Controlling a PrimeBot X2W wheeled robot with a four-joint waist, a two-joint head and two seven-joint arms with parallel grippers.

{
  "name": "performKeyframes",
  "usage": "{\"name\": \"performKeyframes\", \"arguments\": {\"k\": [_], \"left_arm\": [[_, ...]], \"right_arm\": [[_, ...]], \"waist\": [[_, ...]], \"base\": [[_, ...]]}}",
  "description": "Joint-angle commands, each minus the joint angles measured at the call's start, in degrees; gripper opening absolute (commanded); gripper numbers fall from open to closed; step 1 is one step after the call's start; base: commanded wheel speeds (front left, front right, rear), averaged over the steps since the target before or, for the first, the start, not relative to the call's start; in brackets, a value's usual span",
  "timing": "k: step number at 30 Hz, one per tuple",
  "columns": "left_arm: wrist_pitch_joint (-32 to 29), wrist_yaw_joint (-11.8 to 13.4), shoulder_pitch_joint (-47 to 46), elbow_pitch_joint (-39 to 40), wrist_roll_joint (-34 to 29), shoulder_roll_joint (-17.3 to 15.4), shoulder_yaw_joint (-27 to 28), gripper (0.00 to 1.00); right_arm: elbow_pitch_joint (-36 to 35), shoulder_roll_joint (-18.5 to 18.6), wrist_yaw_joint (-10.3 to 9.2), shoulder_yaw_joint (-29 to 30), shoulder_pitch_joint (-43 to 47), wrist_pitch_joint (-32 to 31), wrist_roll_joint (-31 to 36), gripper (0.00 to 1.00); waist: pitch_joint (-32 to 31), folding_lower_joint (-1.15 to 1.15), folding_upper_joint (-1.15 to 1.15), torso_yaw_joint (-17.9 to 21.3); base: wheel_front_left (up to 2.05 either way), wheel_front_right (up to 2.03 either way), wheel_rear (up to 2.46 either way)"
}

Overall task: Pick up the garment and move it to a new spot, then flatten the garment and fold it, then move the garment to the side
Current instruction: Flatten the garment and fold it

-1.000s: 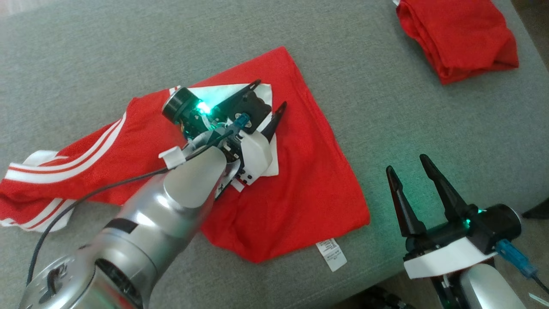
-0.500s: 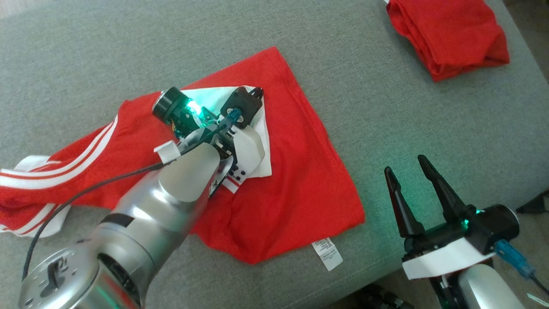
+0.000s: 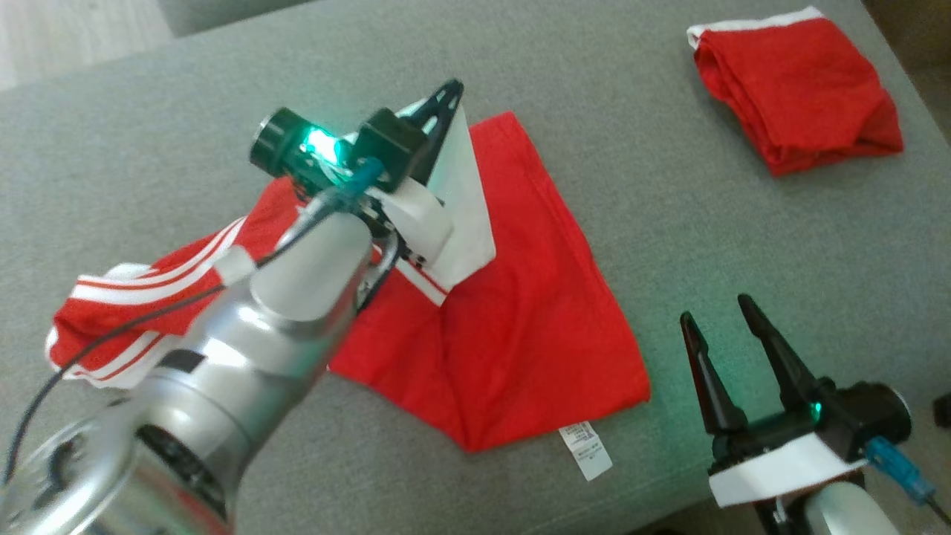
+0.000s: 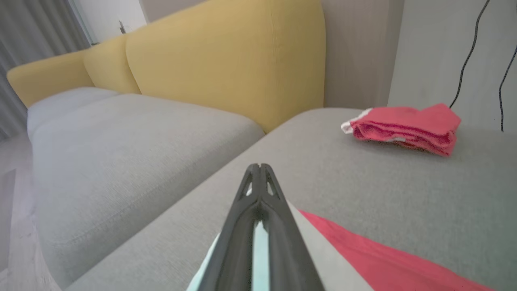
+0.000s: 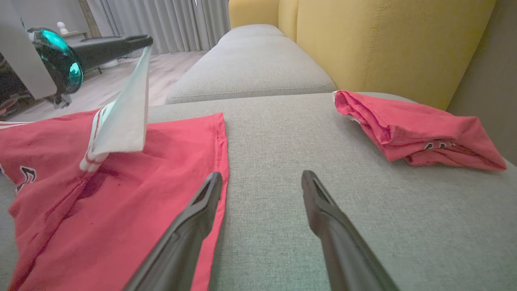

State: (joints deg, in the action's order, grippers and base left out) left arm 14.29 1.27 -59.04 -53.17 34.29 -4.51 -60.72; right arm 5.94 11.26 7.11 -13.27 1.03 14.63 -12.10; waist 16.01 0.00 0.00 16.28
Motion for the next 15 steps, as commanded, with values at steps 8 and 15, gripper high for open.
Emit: {"name": "performKeyframes", "arguments": {"k": [8, 15], "left_arm": [[0.7, 3.8, 8.2, 21.6, 0.6, -13.3, 10.0, 0.0], [0.7, 9.1, 23.1, 39.1, 1.3, -21.5, 16.4, 0.0]], "right_arm": [[-1.4, 0.4, 0.37, -0.7, 2.8, 0.4, -0.2, 1.0], [-0.2, 1.1, 0.37, -0.8, 4.0, 0.4, -1.4, 1.0]], "waist": [[-3.6, 0.0, 0.0, -2.5], [-3.3, 0.0, 0.0, -4.8]], "base": [[0.0, 0.0, 0.0], [0.0, 0.0, 0.0]]}}
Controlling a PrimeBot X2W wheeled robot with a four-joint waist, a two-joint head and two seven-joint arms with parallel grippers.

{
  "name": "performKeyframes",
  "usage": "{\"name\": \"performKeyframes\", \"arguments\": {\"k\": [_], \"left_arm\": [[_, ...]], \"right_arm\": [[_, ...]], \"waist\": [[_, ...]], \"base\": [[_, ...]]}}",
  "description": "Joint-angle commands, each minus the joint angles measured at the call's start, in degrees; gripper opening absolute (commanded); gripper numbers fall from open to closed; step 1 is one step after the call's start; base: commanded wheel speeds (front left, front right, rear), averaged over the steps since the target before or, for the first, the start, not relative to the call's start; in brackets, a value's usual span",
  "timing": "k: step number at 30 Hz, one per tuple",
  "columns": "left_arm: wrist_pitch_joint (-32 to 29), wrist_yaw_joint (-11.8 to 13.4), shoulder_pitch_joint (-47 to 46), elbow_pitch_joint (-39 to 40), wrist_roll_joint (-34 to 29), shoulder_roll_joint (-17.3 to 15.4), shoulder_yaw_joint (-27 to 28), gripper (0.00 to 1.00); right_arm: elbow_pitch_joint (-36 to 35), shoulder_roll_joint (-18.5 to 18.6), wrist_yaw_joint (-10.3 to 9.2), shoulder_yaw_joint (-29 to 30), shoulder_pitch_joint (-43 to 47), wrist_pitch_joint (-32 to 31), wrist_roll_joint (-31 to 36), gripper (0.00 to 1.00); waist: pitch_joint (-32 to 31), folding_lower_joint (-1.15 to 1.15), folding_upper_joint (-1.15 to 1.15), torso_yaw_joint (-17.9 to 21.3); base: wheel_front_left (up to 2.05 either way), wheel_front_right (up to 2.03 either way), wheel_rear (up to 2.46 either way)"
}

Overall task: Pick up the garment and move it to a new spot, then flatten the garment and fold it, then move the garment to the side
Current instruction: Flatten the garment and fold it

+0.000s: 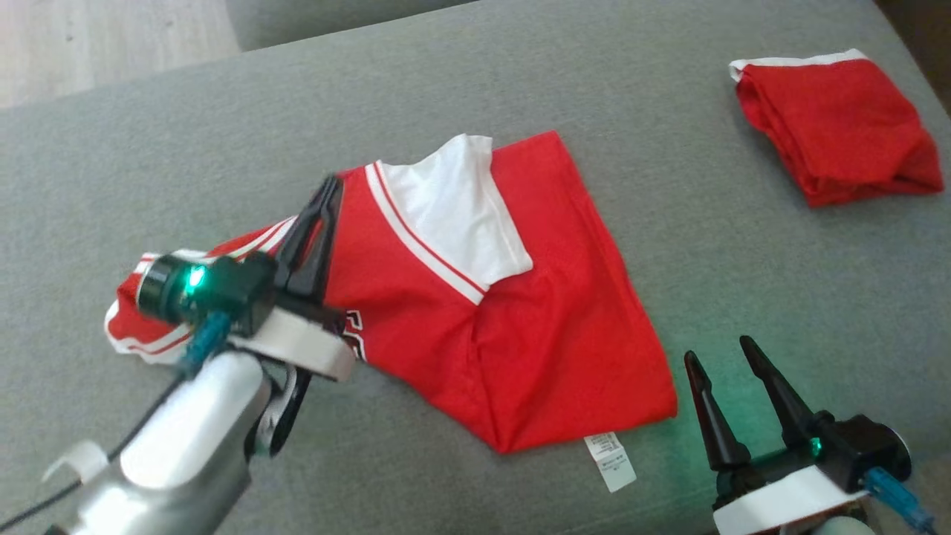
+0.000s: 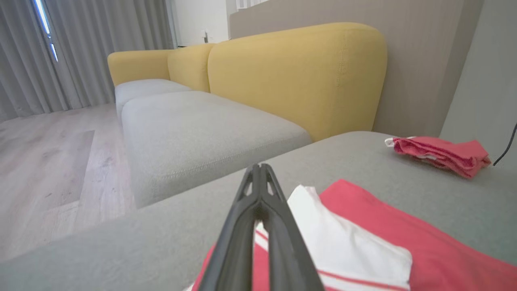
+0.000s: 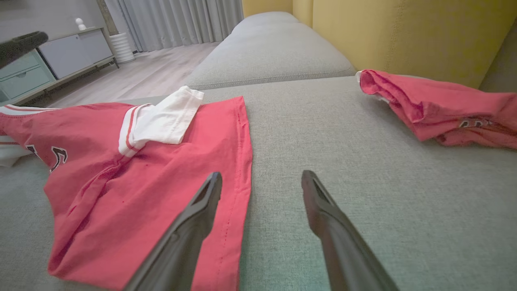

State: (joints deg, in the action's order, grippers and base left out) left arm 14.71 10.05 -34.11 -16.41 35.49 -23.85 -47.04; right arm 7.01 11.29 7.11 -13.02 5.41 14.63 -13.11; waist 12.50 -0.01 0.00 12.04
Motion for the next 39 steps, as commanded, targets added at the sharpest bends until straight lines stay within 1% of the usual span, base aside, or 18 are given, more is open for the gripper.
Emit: {"name": "performKeyframes", "arguments": {"k": [1, 4, 5, 6, 8, 11, 12, 13, 14, 16, 18, 20, 24, 27, 30, 32, 36, 39], "left_arm": [[0.3, 1.0, -1.0, 3.2, -0.5, -2.6, 2.7, 0.0], [-0.1, 1.4, -1.2, 4.1, -2.5, -2.3, 0.9, 0.0], [-0.6, 1.5, -1.8, 3.9, -3.2, -1.8, 0.2, 0.64], [-1.2, 1.4, -2.8, 3.5, -4.1, -1.1, -0.7, 1.0], [-2.1, 1.5, -5.2, 1.9, -5.6, 1.0, -2.1, 1.0], [-4.6, 0.0, -9.5, -2.0, -6.5, 5.3, -4.4, 1.0], [-4.6, 0.0, -9.5, -2.0, -6.5, 5.3, -4.4, 1.0], [-6.1, -0.5, -11.1, -3.9, -6.6, 6.8, -5.2, 1.0], [-8.5, -1.6, -15.0, -8.2, -7.8, 9.8, -6.9, 1.0], [-11.1, -3.3, -18.4, -13.0, -7.5, 12.9, -8.0, 1.0], [-13.0, -5.6, -21.3, -17.6, -7.0, 14.9, -8.7, 1.0], [-14.2, -8.1, -23.9, -21.9, -6.8, 15.8, -9.2, 1.0], [-16.4, -13.9, -27.4, -28.5, -5.3, 16.0, -10.0, 1.0], [-19.2, -16.7, -29.3, -31.5, -3.0, 15.5, -10.8, 1.0], [-22.7, -17.4, -30.9, -32.4, 0.8, 14.4, -11.8, 1.0], [-25.8, -17.5, -31.5, -30.6, 5.0, 13.5, -13.7, 1.0], [-31.5, -17.5, -33.5, -26.8, 11.9, 9.5, -18.3, 1.0], [-32.6, -17.5, -35.6, -26.2, 12.9, 6.7, -21.3, 1.0]], "right_arm": [[-1.2, 1.2, 0.37, -1.2, -0.4, 0.4, -0.5, 1.0], [-0.9, 1.5, 0.37, -1.8, -1.0, 0.4, -0.7, 1.0], [-0.8, 1.7, 0.37, -2.0, -1.3, 0.4, -0.7, 1.0], [-0.7, 1.8, 0.37, -2.2, -1.6, 0.4, -0.8, 1.0], [-0.6, 2.1, 0.37, -2.8, -2.2, 0.4, -0.9, 1.0], [-0.6, 2.4, 0.37, -3.4, -3.1, 0.4, -1.2, 1.0], [-0.6, 2.4, 0.37, -3.4, -3.1, 0.4, -1.2, 1.0], [-0.6, 2.5, 0.37, -3.5, -3.3, 0.4, -1.3, 1.0], [-0.5, 2.8, 0.37, -3.9, -3.8, 0.4, -1.4, 1.0], [-0.4, 3.0, 0.37, -4.3, -4.2, 0.4, -1.5, 1.0], [-0.3, 3.2, 0.37, -4.8, -4.9, 0.4, -1.6, 1.0], [-0.3, 3.4, 0.37, -5.5, -5.8, 0.4, -1.8, 1.0], [-0.5, 2.9, 0.37, -5.9, -7.2, 0.4, -2.0, 1.0], [-0.4, 2.5, 0.37, -6.5, -7.5, 0.4, -2.0, 1.0], [-0.3, 2.2, 0.37, -6.9, -7.5, 0.4, -2.1, 1.0], [-0.2, 1.8, 0.37, -7.1, -7.6, 0.4, -2.1, 1.0], [0.1, 1.4, 0.37, -7.8, -8.2, 0.4, -2.1, 1.0], [0.2, 1.2, 0.37, -8.3, -8.8, 0.4, -2.3, 1.0]], "waist": [[0.2, 0.01, 0.0, -0.8], [0.5, 0.01, 0.0, -1.3], [0.6, 0.01, 0.0, -1.3], [0.7, 0.01, 0.0, -1.3], [1.1, 0.01, 0.0, -1.0], [2.3, 0.01, 0.0, -0.4], [2.3, 0.01, 0.0, -0.4], [2.8, 0.01, 0.0, -0.1], [4.0, 0.01, 0.0, 0.5], [5.1, 0.01, 0.0, 1.3], [6.0, 0.01, 0.0, 2.4], [6.7, 0.01, 0.0, 3.9], [7.5, 0.01, 0.0, 6.5], [7.7, 0.01, 0.0, 7.7], [7.8, 0.01, 0.0, 8.4], [8.0, 0.01, 0.0, 8.6], [8.2, 0.01, 0.0, 8.9], [8.4, 0.01, 0.0, 9.4]], "base": [[0.0, 0.0, 0.0], [0.0, 0.0, 0.0], [0.0, 0.0, 0.0], [0.0, 0.0, 0.0], [0.0, 0.0, 0.0], [0.0, 0.0, 0.0], [0.0, 0.0, 0.0], [0.0, 0.0, 0.0], [0.0, 0.0, 0.0], [0.0, 0.0, 0.0], [0.0, 0.0, 0.0], [0.0, 0.0, 0.0], [0.0, 0.0, 0.0], [0.0, 0.0, 0.0], [0.0, 0.0, 0.0], [0.0, 0.0, 0.0], [0.0, 0.0, 0.0], [0.0, 0.0, 0.0]]}}
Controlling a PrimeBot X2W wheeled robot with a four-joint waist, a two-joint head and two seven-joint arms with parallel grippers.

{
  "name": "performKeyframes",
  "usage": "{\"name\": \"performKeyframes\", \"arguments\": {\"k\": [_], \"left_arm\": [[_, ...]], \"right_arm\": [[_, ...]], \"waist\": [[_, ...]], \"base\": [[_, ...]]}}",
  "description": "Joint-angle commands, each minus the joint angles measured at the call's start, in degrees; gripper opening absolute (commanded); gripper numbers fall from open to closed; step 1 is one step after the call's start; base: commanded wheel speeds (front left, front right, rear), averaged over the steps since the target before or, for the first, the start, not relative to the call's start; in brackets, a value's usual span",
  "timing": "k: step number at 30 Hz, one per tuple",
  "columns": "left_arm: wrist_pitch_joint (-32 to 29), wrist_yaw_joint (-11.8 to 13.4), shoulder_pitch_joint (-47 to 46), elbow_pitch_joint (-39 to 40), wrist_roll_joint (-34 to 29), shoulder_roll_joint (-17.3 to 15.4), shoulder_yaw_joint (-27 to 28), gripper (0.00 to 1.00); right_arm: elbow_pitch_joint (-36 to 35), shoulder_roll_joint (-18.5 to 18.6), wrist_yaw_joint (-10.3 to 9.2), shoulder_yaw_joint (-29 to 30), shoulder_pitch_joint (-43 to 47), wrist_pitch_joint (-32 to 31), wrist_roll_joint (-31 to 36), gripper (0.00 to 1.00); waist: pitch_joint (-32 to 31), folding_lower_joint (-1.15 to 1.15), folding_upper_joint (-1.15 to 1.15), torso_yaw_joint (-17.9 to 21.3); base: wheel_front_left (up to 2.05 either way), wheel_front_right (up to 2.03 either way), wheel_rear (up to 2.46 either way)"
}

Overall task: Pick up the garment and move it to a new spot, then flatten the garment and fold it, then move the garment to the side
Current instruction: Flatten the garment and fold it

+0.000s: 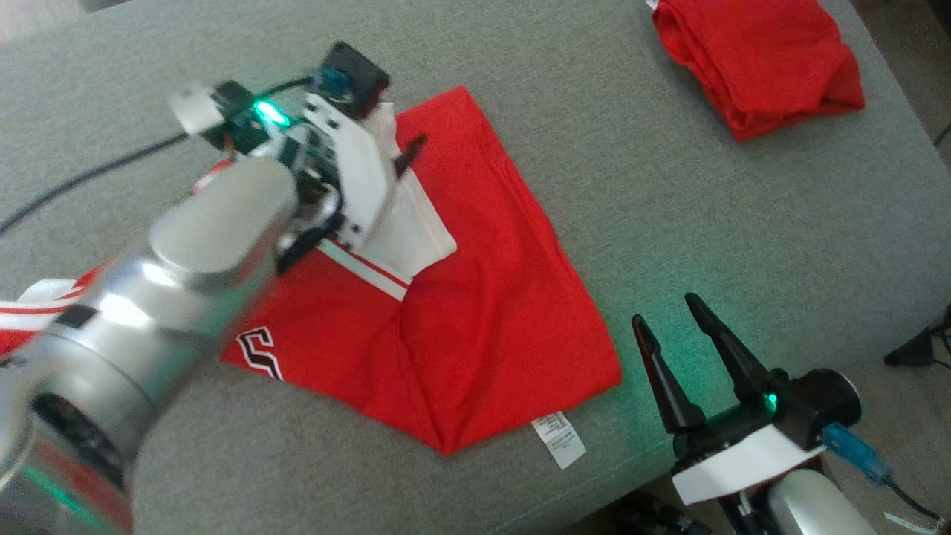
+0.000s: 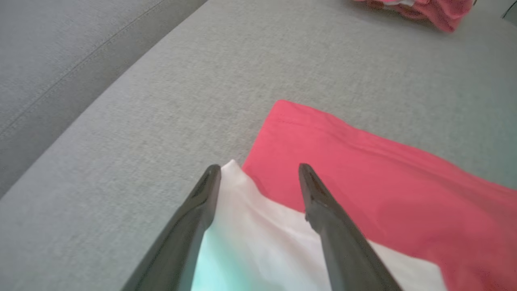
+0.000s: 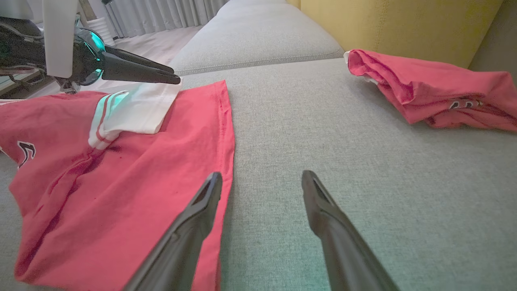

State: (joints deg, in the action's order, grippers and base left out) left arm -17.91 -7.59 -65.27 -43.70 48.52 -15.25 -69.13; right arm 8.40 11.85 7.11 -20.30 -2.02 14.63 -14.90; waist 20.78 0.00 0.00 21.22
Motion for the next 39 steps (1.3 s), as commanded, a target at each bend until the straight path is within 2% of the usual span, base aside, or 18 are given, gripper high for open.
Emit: {"name": "performKeyframes", "arguments": {"k": [1, 5, 11, 17, 24, 25, 26, 27, 28, 34, 39], "left_arm": [[0.4, 0.1, -5.2, 0.8, -0.2, -2.6, 0.3, 1.0], [1.1, 0.1, -6.6, -1.0, 1.1, -3.9, -0.8, 1.0], [-2.2, 0.1, -6.0, -1.3, 6.3, -4.9, -2.2, 1.0], [-2.6, 0.1, -7.0, -2.6, 5.6, -6.1, -3.3, 1.0], [-4.3, 0.1, -6.4, -2.9, 7.8, -7.0, -3.8, 1.0], [-4.5, 0.1, -6.3, -2.7, 8.2, -7.2, -3.8, 0.87], [-4.8, 0.1, -6.3, -2.6, 8.4, -7.3, -3.9, 0.49], [-5.2, 0.1, -6.3, -2.4, 8.7, -7.4, -3.9, 0.27], [-5.7, 0.1, -6.2, -2.1, 9.2, -7.5, -4.0, 0.0], [-5.8, 0.1, -6.5, 0.1, 9.7, -8.7, -4.1, 0.0], [-0.4, 0.1, -7.2, 2.8, 8.1, -9.0, -4.2, 0.0]], "right_arm": [[-1.2, 0.7, 0.37, -1.2, -1.6, 0.4, -0.5, 1.0], [-1.1, 0.5, 0.37, -1.5, -2.0, 0.4, -0.6, 1.0], [-0.8, 0.4, 0.37, -1.9, -1.7, 0.4, -0.7, 1.0], [-0.9, 0.2, 0.37, -2.3, -2.3, 0.4, -0.8, 1.0], [-1.0, -0.1, 0.37, -2.2, -2.5, 0.4, -0.9, 1.0], [-0.9, -0.2, 0.37, -2.2, -2.5, 0.4, -0.9, 1.0], [-0.9, -0.2, 0.37, -2.1, -2.5, 0.4, -0.8, 1.0], [-0.9, -0.3, 0.37, -2.1, -2.5, 0.4, -0.9, 1.0], [-0.8, -0.3, 0.37, -2.0, -2.6, 0.4, -0.9, 1.0], [-0.9, -0.4, 0.37, -1.4, -2.7, 0.4, -0.6, 1.0], [-0.4, 0.1, 0.37, -2.1, -2.2, 0.4, -1.1, 1.0]], "waist": [[0.2, 0.0, 0.0, 0.4], [0.3, 0.0, 0.0, 1.1], [0.3, 0.0, 0.0, 2.3], [0.9, 0.0, 0.0, 3.3], [1.6, 0.0, 0.0, 4.2], [1.6, 0.0, 0.0, 4.3], [1.7, 0.0, 0.0, 4.3], [1.7, 0.0, 0.0, 4.3], [1.7, 0.0, 0.0, 4.4], [1.4, 0.0, 0.0, 3.9], [0.2, 0.0, 0.0, 2.6]], "base": [[0.0, 0.0, 0.0], [0.0, 0.0, 0.0], [0.0, 0.0, 0.0], [0.0, 0.0, 0.0], [0.0, 0.0, 0.0], [0.0, 0.0, 0.0], [0.0, 0.0, 0.0], [0.0, 0.0, 0.0], [0.0, 0.0, 0.0], [0.0, 0.0, 0.0], [0.0, 0.0, 0.0]]}}
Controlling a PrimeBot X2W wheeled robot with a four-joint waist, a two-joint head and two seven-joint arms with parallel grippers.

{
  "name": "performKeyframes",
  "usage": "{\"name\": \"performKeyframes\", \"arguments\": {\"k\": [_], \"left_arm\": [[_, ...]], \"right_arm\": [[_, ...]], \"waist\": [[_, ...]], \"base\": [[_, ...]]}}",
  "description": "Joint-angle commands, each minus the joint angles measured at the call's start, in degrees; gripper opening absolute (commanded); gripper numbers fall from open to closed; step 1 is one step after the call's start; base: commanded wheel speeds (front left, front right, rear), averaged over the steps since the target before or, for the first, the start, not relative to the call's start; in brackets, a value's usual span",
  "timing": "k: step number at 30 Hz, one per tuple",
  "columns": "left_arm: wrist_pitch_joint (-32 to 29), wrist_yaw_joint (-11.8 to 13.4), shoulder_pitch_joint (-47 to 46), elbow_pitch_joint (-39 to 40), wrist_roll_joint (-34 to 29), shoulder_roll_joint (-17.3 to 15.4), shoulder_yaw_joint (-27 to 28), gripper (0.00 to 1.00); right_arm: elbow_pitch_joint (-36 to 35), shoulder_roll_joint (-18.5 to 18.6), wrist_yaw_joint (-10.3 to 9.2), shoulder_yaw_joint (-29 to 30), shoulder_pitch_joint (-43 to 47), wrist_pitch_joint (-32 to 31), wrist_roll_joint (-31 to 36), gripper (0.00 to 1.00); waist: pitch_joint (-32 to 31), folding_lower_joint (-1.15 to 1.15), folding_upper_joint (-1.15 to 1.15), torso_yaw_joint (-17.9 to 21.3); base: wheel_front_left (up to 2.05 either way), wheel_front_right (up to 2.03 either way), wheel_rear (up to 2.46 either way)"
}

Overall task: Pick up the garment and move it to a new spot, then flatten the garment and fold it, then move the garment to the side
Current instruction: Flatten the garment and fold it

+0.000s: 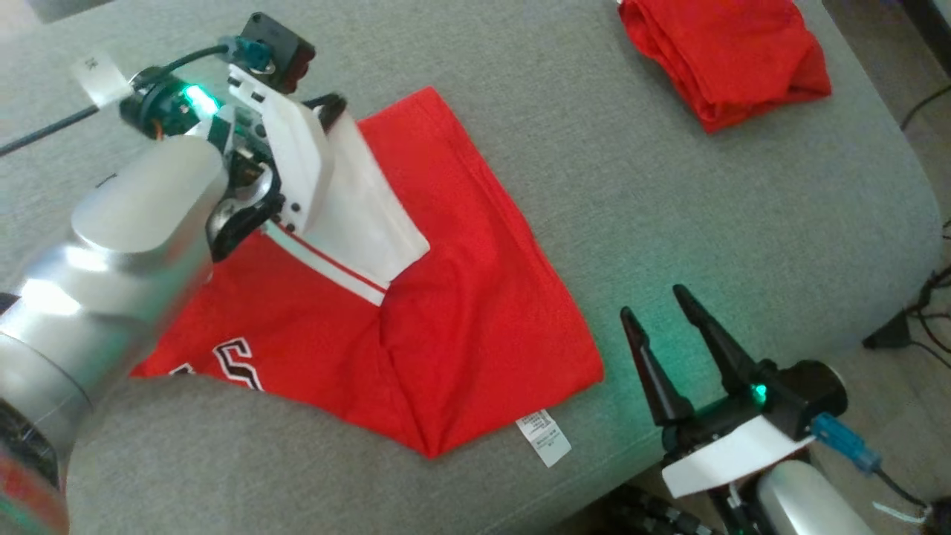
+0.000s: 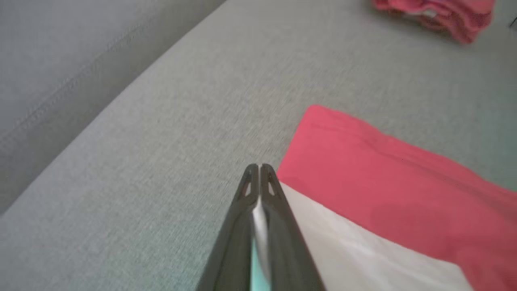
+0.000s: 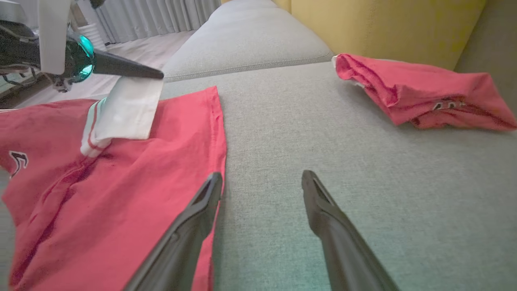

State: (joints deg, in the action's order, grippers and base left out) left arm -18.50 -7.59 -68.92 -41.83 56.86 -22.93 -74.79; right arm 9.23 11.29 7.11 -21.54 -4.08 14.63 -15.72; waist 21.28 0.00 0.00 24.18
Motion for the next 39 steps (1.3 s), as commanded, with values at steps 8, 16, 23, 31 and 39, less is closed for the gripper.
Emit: {"name": "performKeyframes", "arguments": {"k": [8, 16, 23, 31, 39], "left_arm": [[13.7, 0.1, -5.9, 3.7, -3.0, -1.1, 1.5, 0.0], [20.9, 0.1, -7.1, 2.2, -4.9, -0.7, 1.4, 0.0], [22.1, 0.1, -7.1, 1.1, -5.4, -0.4, 1.4, 0.0], [26.1, 0.1, -7.1, 0.6, -6.0, -0.6, 1.4, 0.0], [33.3, 0.1, -5.5, 4.8, -1.9, -4.3, 6.9, 0.0]], "right_arm": [[5.3, 5.5, 0.37, -10.0, 0.1, 0.4, -8.1, 1.0], [7.7, 10.3, 0.37, -17.9, -1.8, 0.4, -15.4, 1.0], [8.6, 11.3, 0.37, -20.8, -3.8, 0.4, -17.3, 0.45], [9.2, 13.4, 0.37, -23.0, -5.0, 0.4, -20.1, 0.0], [-5.5, 20.5, 0.37, -12.6, -2.4, 0.4, -28.8, 0.0]], "waist": [[-2.2, 0.0, 0.0, -3.9], [-2.6, 0.0, 0.0, -5.8], [-2.3, 0.0, 0.0, -6.8], [-4.0, 0.0, 0.0, -7.1], [-11.6, 0.0, 0.0, -7.2]], "base": [[0.0, 0.0, 0.0], [0.0, 0.0, 0.0], [0.0, 0.0, 0.0], [0.0, 0.0, 0.0], [0.0, 0.0, 0.0]]}}
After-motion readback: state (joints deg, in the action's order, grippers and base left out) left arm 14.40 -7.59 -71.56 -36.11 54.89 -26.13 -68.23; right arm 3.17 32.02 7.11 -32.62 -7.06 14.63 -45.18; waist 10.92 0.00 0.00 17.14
